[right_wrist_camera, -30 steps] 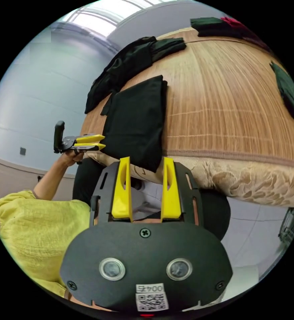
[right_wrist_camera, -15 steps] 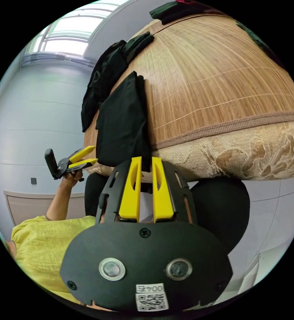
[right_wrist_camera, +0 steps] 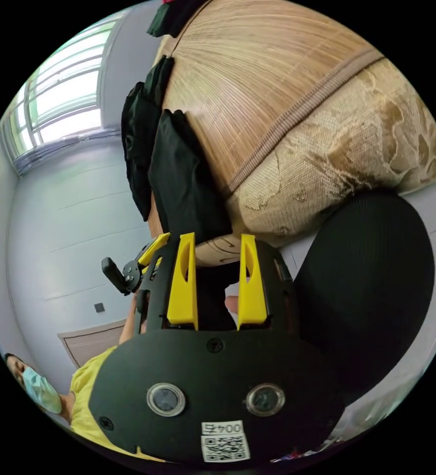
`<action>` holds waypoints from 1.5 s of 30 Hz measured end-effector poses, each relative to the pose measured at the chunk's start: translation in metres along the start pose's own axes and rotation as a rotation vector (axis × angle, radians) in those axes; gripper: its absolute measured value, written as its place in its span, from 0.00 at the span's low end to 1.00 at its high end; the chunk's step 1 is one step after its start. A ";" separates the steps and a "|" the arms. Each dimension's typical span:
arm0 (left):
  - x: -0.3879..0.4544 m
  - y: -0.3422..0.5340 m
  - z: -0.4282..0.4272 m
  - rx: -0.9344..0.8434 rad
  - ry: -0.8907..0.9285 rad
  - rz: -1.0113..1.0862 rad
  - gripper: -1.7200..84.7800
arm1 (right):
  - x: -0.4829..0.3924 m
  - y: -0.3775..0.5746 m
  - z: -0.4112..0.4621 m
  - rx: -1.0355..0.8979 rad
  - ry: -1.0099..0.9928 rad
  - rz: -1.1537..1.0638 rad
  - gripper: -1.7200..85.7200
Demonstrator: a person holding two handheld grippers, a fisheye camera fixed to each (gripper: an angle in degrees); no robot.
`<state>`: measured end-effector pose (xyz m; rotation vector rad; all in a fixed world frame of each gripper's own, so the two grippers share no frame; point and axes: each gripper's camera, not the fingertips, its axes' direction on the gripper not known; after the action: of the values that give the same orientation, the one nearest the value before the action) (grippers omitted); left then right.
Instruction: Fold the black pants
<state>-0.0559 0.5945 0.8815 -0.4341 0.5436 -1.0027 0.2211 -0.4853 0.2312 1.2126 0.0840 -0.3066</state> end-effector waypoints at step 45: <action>-0.013 -0.014 0.018 0.082 0.231 -0.155 0.03 | -0.157 -0.025 0.051 0.132 -0.256 -0.055 0.28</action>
<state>-0.0600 0.6012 0.9068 -0.2918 0.6802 -1.2292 0.0591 -0.5108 0.2624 1.2933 -0.1268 -0.5190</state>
